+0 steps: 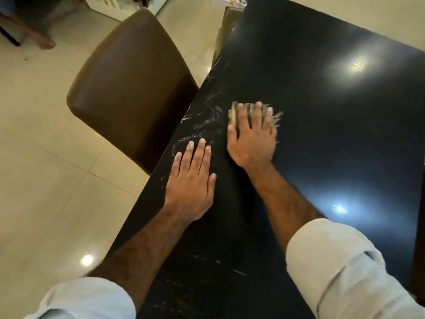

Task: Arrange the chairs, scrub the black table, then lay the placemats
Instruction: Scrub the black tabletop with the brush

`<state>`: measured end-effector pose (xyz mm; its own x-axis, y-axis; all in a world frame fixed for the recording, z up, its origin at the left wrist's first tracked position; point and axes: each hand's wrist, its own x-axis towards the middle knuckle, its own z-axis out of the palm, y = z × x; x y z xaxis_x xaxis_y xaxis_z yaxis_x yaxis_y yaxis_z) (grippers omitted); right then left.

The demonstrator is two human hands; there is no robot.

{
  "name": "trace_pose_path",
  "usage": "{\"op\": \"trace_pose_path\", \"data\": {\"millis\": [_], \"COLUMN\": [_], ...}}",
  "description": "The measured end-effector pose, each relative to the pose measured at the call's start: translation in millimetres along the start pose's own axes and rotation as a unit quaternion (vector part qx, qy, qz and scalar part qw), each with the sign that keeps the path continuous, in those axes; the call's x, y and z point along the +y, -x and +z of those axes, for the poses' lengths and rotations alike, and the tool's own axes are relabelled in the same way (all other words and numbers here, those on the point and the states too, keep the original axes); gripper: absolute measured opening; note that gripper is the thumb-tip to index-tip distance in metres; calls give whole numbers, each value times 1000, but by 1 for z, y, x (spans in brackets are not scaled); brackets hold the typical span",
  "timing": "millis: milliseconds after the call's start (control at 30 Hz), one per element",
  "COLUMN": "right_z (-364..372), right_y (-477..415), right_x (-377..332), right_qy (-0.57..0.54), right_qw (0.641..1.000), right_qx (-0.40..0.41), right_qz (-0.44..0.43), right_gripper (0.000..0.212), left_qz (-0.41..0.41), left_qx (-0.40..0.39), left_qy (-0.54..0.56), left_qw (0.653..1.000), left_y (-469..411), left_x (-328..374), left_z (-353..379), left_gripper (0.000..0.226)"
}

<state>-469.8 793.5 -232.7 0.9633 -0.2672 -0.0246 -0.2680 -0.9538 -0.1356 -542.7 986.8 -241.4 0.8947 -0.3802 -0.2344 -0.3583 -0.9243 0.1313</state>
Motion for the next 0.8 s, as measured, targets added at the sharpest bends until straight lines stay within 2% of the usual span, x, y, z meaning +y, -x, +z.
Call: {"op": "trace_pose_path", "data": {"millis": [67,167,267,400,467,533,633,700,800], "right_z": [-1,-6,-9,-3,3,7,8,9,7], "right_y": [12,51,61,-17,-60,-85,-71,-45,-29], "right_x": [-19,-10,20,22,-5,-40,-74,-66,-25], "right_qy": [-1,-13,-2,4,-1,-12,-10,-20,-10], "right_qw": [997,992,996,998,998,1000,996,992,999], "right_qx": [-32,-60,-56,11,31,-4,-23,-28,-15], "right_qz": [-72,-110,-63,62,50,5,-85,-119,-49], "right_gripper": [73,72,72,70,71,72,72,71,71], "left_qz": [8,9,4,1,3,9,11,11,14], "left_qx": [1,-11,-28,-35,-38,-55,-65,-67,-68], "left_qy": [15,19,19,28,32,37,50,59,52], "left_qw": [1000,1000,999,999,999,998,997,996,996], "left_y": [0,1,0,-2,-3,-2,-2,-1,-2], "left_x": [-1,-2,0,1,0,-3,-4,-5,-3], "left_z": [1,1,-2,-3,-5,-7,-9,-10,-15], "left_gripper": [74,74,75,75,75,74,73,72,73]}}
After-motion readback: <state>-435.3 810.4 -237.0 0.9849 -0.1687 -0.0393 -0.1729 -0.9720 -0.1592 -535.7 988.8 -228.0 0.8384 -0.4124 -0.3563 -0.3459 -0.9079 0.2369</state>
